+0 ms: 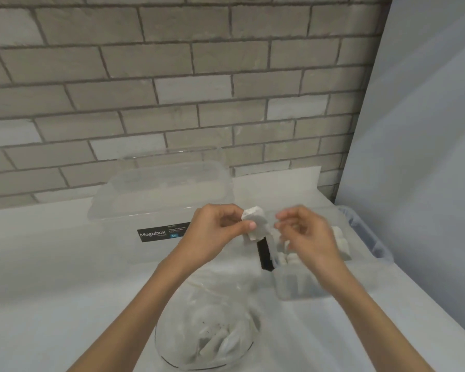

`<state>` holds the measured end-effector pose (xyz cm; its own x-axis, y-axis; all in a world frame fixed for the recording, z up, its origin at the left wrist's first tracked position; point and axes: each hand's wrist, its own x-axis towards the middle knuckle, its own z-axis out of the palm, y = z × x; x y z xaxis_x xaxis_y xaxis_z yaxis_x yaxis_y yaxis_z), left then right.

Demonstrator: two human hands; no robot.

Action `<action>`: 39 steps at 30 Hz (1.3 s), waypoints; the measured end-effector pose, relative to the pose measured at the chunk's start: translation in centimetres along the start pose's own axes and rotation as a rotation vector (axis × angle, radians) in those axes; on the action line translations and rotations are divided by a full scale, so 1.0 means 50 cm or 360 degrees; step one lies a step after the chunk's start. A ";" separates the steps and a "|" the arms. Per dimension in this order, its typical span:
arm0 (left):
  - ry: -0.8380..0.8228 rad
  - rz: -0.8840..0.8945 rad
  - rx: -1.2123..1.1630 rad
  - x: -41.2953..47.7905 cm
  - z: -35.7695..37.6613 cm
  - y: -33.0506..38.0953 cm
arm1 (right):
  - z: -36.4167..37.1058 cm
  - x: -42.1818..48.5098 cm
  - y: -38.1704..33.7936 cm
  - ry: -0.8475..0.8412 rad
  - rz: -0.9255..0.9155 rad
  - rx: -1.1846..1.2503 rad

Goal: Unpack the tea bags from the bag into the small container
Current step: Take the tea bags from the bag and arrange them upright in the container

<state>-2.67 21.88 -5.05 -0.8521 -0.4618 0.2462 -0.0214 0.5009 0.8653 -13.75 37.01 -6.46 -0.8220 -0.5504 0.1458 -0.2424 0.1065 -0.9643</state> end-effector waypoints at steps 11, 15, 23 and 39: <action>-0.0278 0.0201 0.0442 0.104 0.118 0.063 | -0.166 0.113 -0.044 -0.0452 -0.0667 -0.0980; -0.0235 0.0179 0.0461 0.142 0.158 0.051 | -0.225 0.155 -0.027 -0.0300 -0.0645 -0.1099; -0.0424 0.0007 0.0612 0.217 0.283 -0.007 | -0.270 0.212 0.069 -0.0358 -0.0558 -0.1451; -0.0548 -0.0210 0.0920 0.268 0.375 -0.109 | -0.248 0.249 0.177 -0.0687 -0.0274 -0.1450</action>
<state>-23.78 26.71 -14.64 -0.9389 -0.3347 -0.0808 -0.3306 0.8111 0.4825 -32.53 41.37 -10.45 -0.5268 -0.8500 0.0009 -0.7875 0.4877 -0.3768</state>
